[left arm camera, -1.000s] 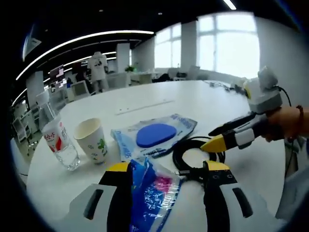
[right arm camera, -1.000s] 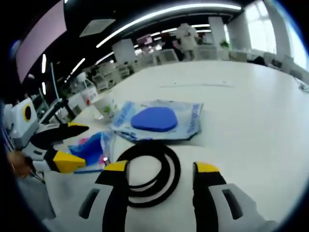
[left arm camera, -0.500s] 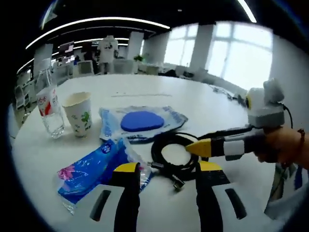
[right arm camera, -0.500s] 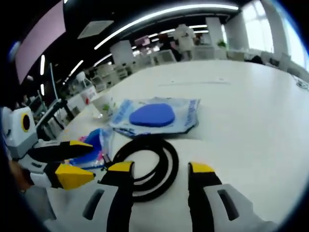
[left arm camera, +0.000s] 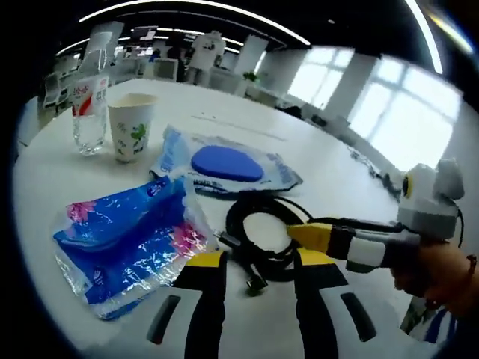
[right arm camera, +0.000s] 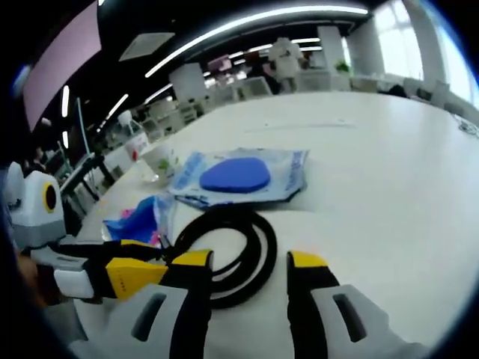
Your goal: Arrange the tabletop items into an orderly group along one side of the table until the central work area is clear of visible clutter.
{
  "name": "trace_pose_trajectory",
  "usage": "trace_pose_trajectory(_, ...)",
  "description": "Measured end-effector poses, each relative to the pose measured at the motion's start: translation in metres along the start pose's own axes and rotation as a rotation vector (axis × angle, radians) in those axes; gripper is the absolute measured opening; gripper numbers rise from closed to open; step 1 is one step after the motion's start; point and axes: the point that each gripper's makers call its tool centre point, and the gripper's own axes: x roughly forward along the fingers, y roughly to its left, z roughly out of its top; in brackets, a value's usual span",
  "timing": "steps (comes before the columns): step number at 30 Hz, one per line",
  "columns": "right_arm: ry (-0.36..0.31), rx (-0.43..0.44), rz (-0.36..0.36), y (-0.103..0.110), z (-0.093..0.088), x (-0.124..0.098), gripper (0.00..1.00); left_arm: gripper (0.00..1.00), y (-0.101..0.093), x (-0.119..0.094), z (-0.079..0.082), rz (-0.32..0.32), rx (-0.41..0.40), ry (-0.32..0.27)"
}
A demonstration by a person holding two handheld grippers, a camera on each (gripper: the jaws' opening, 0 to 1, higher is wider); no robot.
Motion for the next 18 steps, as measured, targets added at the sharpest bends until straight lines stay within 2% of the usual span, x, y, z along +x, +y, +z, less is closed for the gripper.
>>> trace_pose_trajectory(4, 0.005, 0.012, 0.003, 0.001, -0.002, 0.0, 0.32, 0.33, 0.001, 0.006, 0.001, 0.013, -0.089, 0.003)
trace_pose_trajectory(6, 0.007, 0.032, 0.01, 0.002, -0.002, 0.0, 0.29, 0.28, 0.005, 0.007, 0.001, 0.04, -0.147, 0.005)
trace_pose_trajectory(11, 0.009, 0.037, 0.006, 0.001, -0.002, 0.0, 0.26, 0.24, 0.004, 0.011, 0.0, 0.055, -0.171, 0.013)
trace_pose_trajectory(13, 0.01, 0.038, 0.005, 0.0, -0.002, 0.0, 0.25, 0.19, 0.006, 0.011, -0.002, 0.074, -0.189, 0.027)
trace_pose_trajectory(18, 0.013, 0.069, -0.005, -0.006, -0.003, -0.002, 0.16, 0.15, 0.01, 0.011, -0.004, 0.099, -0.196, 0.044)
